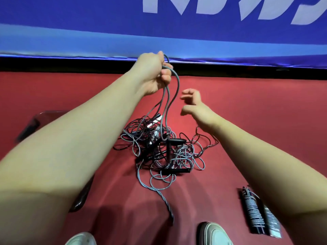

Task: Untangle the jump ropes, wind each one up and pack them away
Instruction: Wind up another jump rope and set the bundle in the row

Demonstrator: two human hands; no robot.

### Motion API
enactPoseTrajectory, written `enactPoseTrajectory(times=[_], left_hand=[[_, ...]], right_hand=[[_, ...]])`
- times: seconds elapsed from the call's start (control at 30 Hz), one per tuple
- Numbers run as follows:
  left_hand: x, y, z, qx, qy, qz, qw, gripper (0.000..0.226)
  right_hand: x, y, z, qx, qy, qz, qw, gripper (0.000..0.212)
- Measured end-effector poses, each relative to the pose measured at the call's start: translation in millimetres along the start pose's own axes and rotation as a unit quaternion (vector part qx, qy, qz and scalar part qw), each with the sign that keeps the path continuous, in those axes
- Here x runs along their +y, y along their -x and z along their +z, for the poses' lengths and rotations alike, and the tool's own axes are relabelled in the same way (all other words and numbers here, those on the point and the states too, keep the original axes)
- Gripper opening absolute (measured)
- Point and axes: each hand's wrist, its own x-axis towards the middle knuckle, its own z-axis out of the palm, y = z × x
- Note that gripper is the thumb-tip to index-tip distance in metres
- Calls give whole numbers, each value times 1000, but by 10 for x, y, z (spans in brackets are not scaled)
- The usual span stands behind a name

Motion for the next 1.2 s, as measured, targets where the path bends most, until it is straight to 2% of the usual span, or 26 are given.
enactPoseTrajectory(times=[0.07,0.1,0.2,0.3,0.4,0.43,0.53,0.6,0.63,0.67,0.7,0.73,0.8,0.87,0.93,1.03,1.1,1.13,1.17,1.2], left_hand=[[35,6,71,-2,2,13,1000,24],[67,11,88,-2,12,19,1000,24],[196,-17,29,17,61,43,997,29],[283,-101,-169,53,137,53,988,31],[335,-162,-386,88,218,43,971,29],[353,-164,-426,93,213,40,972,29],[395,-106,-387,69,162,33,984,29],[394,-50,-309,53,129,26,990,33],[389,-34,-283,54,122,26,991,34],[377,-30,-275,59,124,31,990,34],[355,-35,-290,66,127,41,989,33],[326,-53,-340,70,124,54,988,34],[241,-97,-515,77,50,65,994,33],[87,-102,-746,63,-103,43,992,34],[-159,-33,-944,-12,-216,-15,976,39],[-533,81,-1158,-150,-319,-73,933,44],[-634,111,-1204,-229,-421,-45,876,65],[-654,118,-1180,-244,-469,-25,848,70],[-670,115,-1141,-239,-504,-12,830,61],[-686,126,-1079,-228,-513,-3,828,39]], right_hand=[[31,38,74,-172,-84,51,980,75],[67,52,126,-226,-99,74,966,69],[48,115,300,-288,-116,98,945,11],[-74,99,369,-293,-180,110,933,22],[-148,66,458,-298,-148,61,941,13],[-138,57,506,-298,-95,35,949,4],[-7,40,662,-267,30,-10,963,29],[6,5,740,-169,46,-4,984,38],[2,-27,762,-116,51,16,992,33],[6,-66,771,-95,56,43,993,20],[-11,-87,774,-108,48,67,991,14],[-17,-118,781,-137,14,87,987,24],[-50,-170,778,-177,-117,135,968,35],[-117,-206,716,-175,-243,176,938,37],[-189,-252,619,-162,-359,200,897,36],[-283,-292,482,-138,-472,200,848,33],[-313,-282,422,-114,-512,200,828,30],[-325,-266,404,-107,-520,195,825,30],[-333,-255,390,-100,-516,185,830,29],[-344,-258,380,-87,-500,172,844,29]])
